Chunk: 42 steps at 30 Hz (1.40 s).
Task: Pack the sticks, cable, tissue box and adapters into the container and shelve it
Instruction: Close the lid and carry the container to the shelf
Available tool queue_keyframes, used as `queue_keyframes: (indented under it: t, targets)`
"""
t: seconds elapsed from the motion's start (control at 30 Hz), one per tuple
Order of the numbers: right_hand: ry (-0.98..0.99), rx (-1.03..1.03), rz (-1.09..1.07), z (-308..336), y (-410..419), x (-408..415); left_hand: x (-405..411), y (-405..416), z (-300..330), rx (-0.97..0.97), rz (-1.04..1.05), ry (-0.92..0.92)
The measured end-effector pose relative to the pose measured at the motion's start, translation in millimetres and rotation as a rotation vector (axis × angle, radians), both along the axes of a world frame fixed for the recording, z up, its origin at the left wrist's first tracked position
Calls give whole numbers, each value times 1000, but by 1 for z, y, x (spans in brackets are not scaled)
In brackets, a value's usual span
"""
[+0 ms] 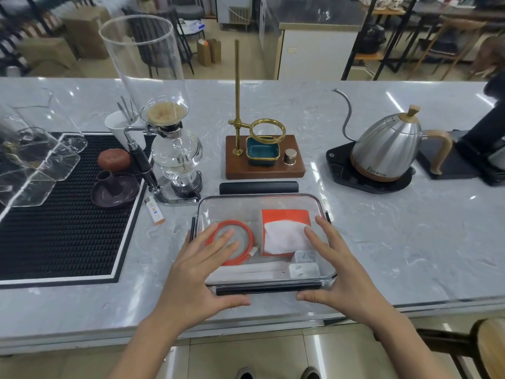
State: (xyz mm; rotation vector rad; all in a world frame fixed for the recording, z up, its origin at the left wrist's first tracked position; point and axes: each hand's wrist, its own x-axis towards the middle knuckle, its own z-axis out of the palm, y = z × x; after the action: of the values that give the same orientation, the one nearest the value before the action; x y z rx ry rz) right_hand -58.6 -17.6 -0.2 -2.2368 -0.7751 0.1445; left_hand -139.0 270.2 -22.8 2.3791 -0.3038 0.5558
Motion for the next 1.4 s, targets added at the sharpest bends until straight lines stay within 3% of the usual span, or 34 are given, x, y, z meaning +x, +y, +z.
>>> queue_keyframes:
  t: [0.2,0.37,0.7,1.1,1.4]
  targets:
    - [3,-44,13,6,0,4,1,2,8,65,14,30]
    - [-120,-185,-25,14,4,0,3,0,16,132,19,99]
    - [-228,-515,-36,17,55,36,45,-10,40,396,48,432]
    - [-204,-593,-6,22,82,73,94,-28,36,466,153,486]
    - [-274,-555,-55,18,84,73,99,-30,34,461,212,415]
